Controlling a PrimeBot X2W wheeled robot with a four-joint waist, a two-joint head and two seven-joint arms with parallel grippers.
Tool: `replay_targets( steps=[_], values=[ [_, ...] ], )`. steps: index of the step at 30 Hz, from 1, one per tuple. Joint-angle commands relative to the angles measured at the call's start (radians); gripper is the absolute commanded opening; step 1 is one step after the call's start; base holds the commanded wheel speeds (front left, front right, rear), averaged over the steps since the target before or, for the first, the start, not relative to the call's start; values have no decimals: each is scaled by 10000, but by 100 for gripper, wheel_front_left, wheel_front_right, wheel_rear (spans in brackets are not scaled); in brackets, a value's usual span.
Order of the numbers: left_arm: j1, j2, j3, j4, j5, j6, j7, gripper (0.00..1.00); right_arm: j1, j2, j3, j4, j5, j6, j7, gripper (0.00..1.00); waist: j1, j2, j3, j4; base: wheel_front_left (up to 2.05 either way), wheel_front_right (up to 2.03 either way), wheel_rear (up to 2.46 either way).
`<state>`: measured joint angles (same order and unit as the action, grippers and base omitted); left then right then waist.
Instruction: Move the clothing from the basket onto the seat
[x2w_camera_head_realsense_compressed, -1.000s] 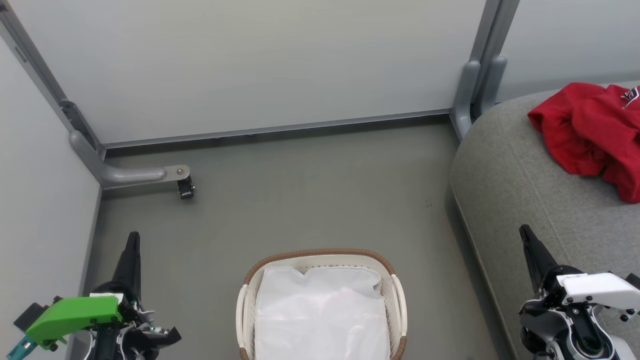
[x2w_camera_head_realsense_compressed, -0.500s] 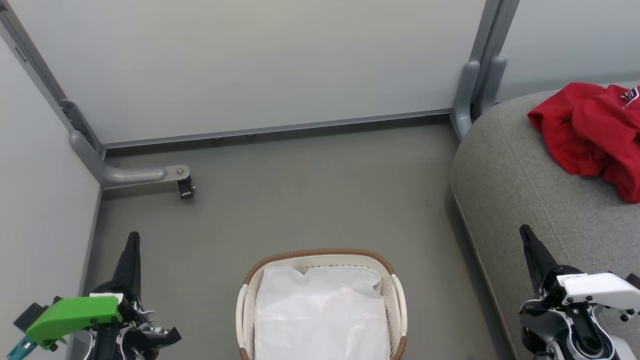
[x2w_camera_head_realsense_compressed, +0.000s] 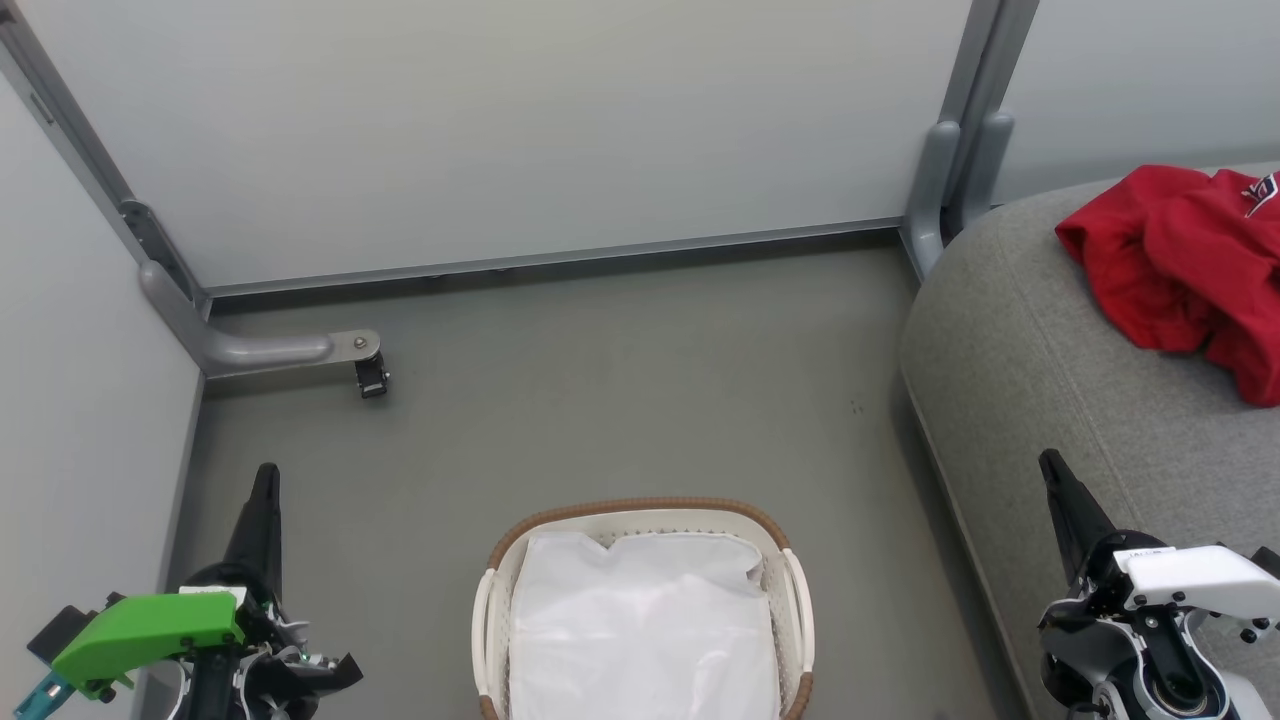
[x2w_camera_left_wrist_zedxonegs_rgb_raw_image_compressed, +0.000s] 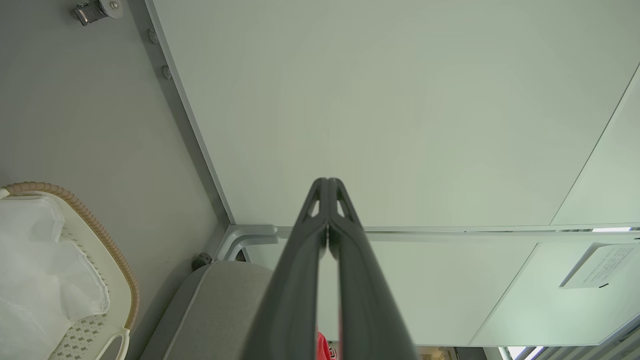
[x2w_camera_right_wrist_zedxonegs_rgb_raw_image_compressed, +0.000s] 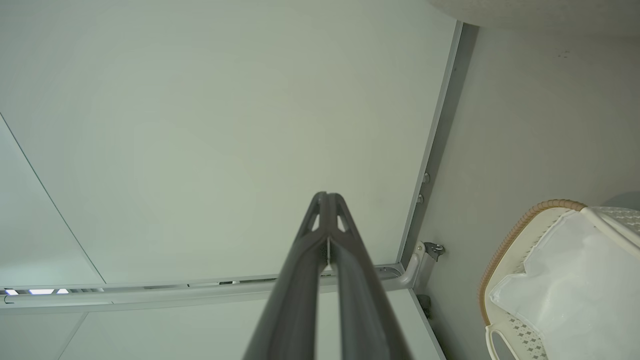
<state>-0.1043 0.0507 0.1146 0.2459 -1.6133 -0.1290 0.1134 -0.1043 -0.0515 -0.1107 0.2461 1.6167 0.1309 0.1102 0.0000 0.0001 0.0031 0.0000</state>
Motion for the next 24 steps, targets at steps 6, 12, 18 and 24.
replay_targets(
  steps=[6, 12, 18, 24],
  values=[
    [-101, 3, 24, -15, 7, -51, 45, 0, -80, -28, -24, -31, -31, -3, 56, 0, 0, -1, 0, 0, 0, 0, 0],
    [-101, 2, 26, -15, 10, -51, 45, 0, -80, -27, -28, -31, -34, -3, 61, 0, 0, -1, 0, 0, 0, 0, 0],
    [-101, 1, 28, -14, 10, -51, 43, 0, -81, -27, -30, -31, -39, -3, 44, 0, 0, -1, 0, 0, 0, 0, 0],
    [-101, 1, 28, -14, 11, -51, 43, 0, -81, -25, -34, -30, -35, -3, 46, 0, 0, -1, 0, 0, 0, 0, 0]
  ],
)
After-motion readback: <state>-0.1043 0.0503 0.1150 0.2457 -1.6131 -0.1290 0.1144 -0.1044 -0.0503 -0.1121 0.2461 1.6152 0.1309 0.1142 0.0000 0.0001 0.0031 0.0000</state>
